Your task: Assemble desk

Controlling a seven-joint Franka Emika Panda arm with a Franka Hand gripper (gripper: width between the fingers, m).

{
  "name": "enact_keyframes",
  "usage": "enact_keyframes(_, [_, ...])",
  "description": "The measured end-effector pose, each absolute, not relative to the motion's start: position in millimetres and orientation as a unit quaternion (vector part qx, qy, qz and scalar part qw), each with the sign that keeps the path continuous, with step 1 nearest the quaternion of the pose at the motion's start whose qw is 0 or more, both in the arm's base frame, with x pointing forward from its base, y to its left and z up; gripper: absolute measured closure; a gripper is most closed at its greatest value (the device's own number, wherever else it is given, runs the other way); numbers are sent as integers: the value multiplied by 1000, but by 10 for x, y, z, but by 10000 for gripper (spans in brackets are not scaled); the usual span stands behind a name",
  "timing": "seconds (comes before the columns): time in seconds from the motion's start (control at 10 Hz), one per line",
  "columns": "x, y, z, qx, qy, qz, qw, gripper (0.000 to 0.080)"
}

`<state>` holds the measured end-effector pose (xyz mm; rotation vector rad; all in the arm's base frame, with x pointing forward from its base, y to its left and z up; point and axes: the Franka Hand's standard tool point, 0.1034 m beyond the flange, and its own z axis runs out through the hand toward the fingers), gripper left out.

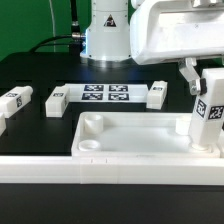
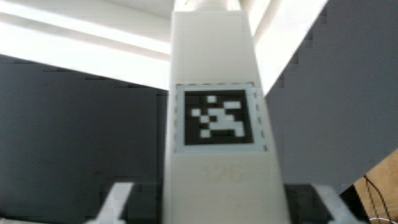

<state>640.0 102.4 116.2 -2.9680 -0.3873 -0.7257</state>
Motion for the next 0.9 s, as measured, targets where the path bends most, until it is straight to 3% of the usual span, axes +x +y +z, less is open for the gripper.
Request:
enact_keyframes(0.7, [6428,1037,1160,-957,-127,-259,30,509])
enact_keyframes(0.8, [6428,1037,1159,-957,-127,-259,30,411])
enact_keyframes(0.9, [6427,1037,1159,-957,-127,-259,30,411])
